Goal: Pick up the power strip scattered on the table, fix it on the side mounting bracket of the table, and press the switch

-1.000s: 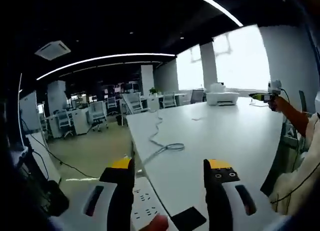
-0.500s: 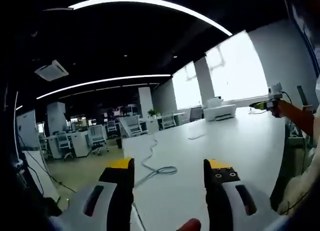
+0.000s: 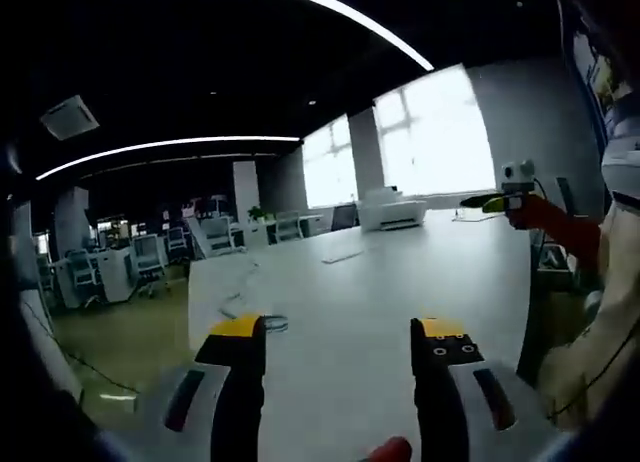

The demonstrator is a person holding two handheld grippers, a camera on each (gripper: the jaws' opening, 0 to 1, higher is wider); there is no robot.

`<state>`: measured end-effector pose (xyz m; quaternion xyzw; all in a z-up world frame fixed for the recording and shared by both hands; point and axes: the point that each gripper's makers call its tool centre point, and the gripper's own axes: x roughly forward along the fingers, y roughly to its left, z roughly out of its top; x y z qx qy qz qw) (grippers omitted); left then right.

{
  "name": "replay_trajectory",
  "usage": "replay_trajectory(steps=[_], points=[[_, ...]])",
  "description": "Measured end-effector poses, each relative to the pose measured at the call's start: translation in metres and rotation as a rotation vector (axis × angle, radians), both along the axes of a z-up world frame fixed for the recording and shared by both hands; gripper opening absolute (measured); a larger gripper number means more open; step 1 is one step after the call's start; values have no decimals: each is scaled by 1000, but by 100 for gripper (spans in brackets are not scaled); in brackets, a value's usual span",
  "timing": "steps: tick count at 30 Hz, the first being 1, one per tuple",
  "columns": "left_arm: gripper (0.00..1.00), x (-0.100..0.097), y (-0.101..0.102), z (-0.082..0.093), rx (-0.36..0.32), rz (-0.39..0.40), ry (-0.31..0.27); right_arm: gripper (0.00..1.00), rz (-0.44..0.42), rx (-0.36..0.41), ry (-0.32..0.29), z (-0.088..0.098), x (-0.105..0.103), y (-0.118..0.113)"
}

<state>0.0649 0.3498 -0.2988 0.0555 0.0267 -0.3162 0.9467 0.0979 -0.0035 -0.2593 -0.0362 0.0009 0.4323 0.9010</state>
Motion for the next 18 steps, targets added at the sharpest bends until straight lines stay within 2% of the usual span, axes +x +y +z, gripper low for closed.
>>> replay_trajectory(steps=[8,13,18], points=[[62,-3,-20,-20,14,-67,26,49,82,-23,-9,-13,-11,16],[62,-3,-29,-34,34,-97,40,49,112,-44,2,-24,-10,20],[61,-3,-32,-40,24,-116,53,48,127,-60,18,-34,-8,22]])
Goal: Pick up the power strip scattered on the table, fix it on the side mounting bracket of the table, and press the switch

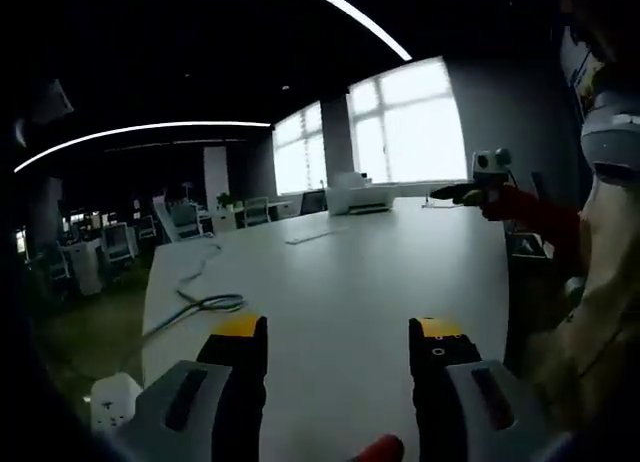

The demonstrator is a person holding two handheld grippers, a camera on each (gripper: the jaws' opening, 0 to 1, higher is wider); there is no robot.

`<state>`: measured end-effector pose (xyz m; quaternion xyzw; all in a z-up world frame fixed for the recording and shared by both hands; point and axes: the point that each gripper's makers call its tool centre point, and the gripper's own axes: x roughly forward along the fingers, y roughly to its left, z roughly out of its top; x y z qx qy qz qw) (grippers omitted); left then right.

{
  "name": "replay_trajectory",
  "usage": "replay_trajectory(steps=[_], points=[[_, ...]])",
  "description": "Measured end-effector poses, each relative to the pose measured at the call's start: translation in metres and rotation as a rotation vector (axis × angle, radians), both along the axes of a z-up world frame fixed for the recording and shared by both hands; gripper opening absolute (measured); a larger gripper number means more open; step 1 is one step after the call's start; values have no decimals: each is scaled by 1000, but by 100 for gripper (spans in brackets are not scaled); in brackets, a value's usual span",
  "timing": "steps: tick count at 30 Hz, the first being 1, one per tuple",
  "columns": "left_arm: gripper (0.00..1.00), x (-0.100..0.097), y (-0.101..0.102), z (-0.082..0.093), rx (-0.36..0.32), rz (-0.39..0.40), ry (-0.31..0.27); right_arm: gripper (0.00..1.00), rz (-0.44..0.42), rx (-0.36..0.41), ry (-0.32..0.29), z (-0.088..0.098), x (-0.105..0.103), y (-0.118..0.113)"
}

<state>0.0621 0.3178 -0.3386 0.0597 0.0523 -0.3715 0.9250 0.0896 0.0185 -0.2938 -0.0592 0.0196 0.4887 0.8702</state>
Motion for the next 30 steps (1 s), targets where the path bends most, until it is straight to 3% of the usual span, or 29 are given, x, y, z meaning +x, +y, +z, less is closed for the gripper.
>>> replay_trajectory(steps=[30], points=[[59,-5,-5,-2,0,-26,16,48,8,-3,0,4,-5,5]])
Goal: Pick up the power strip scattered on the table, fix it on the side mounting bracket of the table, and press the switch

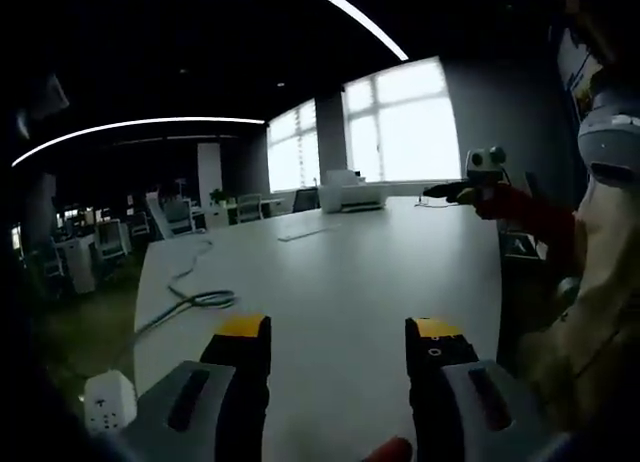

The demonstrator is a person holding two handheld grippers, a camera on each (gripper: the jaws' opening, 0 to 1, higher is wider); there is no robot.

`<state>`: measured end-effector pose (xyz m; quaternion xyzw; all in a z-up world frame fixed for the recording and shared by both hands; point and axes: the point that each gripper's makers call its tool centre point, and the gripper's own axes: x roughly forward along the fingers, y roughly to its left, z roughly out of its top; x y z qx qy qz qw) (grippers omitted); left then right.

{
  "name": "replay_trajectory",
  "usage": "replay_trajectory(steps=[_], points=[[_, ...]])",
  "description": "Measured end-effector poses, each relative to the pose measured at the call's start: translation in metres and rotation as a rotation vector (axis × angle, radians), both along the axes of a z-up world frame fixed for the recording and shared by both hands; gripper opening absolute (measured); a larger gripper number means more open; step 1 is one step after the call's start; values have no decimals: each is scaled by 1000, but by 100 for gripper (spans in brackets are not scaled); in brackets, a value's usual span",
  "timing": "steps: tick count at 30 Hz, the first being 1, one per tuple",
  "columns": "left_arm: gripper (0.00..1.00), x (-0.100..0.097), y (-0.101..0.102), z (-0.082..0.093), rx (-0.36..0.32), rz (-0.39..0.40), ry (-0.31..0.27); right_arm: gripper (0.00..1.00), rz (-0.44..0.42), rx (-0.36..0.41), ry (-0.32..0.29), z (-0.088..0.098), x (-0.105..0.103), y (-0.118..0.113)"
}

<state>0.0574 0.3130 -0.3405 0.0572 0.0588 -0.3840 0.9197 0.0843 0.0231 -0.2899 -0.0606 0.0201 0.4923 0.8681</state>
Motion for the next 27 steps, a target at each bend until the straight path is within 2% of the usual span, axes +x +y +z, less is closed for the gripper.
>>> replay_trajectory(steps=[27], points=[[59,-2,0,6,-15,-3,-3,48,10,27,-2,5,-2,3]])
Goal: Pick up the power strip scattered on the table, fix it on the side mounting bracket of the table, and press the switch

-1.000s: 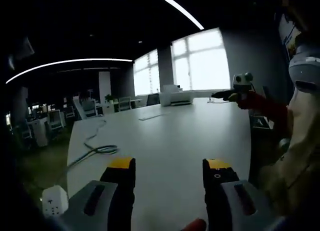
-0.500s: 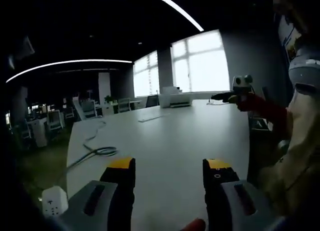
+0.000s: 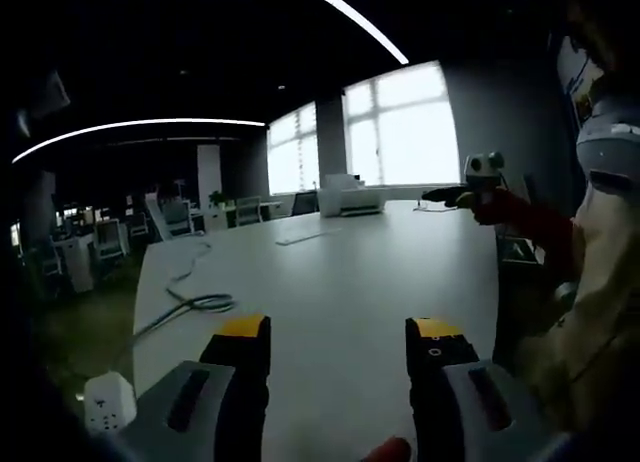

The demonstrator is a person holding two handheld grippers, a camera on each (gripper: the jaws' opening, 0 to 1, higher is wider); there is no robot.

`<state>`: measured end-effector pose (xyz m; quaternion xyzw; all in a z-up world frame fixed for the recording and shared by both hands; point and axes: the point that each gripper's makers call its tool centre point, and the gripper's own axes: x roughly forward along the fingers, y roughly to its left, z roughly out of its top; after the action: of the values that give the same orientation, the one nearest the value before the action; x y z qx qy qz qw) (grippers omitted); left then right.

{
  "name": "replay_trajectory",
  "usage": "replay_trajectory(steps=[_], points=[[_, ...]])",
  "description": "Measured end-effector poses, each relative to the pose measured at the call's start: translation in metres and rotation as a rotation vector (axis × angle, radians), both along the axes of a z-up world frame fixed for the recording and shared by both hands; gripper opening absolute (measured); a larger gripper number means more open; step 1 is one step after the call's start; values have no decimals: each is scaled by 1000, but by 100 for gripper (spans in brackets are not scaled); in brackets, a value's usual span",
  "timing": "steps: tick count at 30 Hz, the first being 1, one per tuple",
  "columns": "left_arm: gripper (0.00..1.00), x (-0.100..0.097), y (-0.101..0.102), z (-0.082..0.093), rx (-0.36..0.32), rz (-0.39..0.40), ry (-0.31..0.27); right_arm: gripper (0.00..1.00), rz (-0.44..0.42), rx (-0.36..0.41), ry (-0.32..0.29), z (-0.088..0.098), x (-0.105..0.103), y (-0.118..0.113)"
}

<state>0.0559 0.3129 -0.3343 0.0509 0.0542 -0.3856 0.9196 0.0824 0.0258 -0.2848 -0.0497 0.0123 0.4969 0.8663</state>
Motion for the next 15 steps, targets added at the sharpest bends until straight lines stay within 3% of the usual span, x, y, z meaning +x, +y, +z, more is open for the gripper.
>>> replay_trajectory(steps=[15], points=[[59,-2,-1,5,-10,-9,-5,47,2,-7,-4,1,-1,-2]])
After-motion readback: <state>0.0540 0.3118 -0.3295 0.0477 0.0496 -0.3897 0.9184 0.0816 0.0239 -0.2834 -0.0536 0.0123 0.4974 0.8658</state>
